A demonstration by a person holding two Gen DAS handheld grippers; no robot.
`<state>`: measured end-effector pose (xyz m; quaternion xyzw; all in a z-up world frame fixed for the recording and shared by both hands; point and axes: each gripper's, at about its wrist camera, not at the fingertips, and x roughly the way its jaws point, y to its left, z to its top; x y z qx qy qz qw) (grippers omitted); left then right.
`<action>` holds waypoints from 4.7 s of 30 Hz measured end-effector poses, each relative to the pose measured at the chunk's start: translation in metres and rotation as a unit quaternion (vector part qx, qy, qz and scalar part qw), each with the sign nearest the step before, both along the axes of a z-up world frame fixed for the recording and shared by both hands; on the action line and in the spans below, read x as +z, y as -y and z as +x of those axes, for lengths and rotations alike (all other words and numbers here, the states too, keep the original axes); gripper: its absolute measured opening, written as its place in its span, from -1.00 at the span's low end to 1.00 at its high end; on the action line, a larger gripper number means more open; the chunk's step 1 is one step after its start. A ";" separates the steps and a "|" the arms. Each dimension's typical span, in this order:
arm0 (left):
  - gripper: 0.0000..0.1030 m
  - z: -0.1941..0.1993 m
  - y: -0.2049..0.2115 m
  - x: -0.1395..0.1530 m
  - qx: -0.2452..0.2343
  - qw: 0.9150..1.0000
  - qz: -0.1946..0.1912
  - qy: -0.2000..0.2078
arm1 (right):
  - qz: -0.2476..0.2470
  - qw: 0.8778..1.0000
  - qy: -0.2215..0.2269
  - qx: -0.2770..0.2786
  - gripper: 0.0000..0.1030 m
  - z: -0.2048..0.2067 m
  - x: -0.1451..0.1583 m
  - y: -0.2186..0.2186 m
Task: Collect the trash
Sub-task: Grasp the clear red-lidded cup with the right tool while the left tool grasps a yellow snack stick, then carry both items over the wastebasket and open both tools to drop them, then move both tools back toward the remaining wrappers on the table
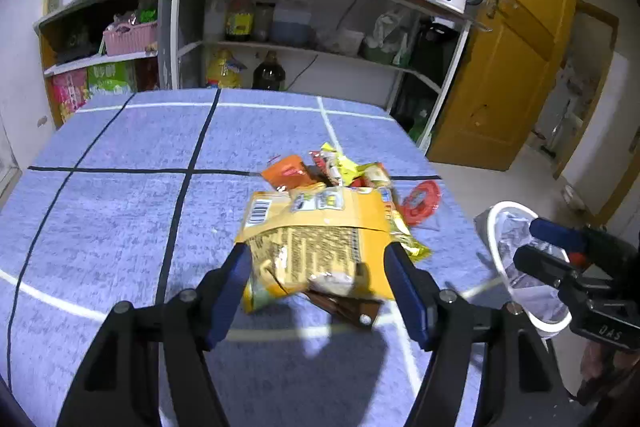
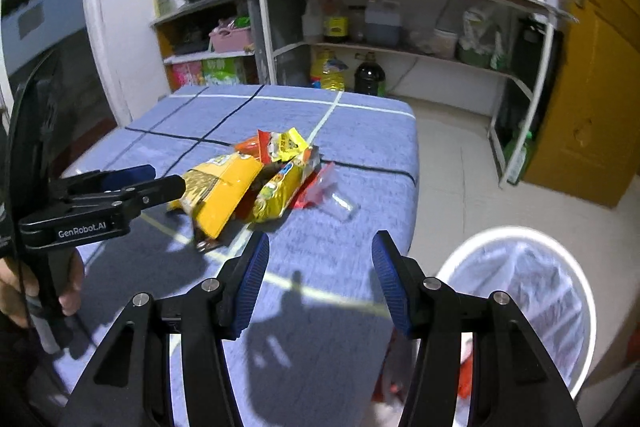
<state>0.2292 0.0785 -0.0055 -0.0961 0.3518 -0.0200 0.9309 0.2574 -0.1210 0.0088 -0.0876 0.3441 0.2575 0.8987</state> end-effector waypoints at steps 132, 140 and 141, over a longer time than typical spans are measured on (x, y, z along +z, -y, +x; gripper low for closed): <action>0.04 0.015 0.206 0.029 -0.197 0.980 -0.019 0.018 | 0.005 0.986 -0.024 -0.167 -0.45 -0.013 -0.013 0.204; 0.08 -0.015 0.136 0.043 -0.147 0.988 -0.012 0.038 | 0.047 0.994 -0.011 -0.094 -0.35 -0.030 0.006 0.145; 0.10 -0.018 0.125 0.043 -0.137 0.990 -0.013 0.039 | 0.048 0.995 -0.012 -0.086 -0.34 -0.031 0.007 0.137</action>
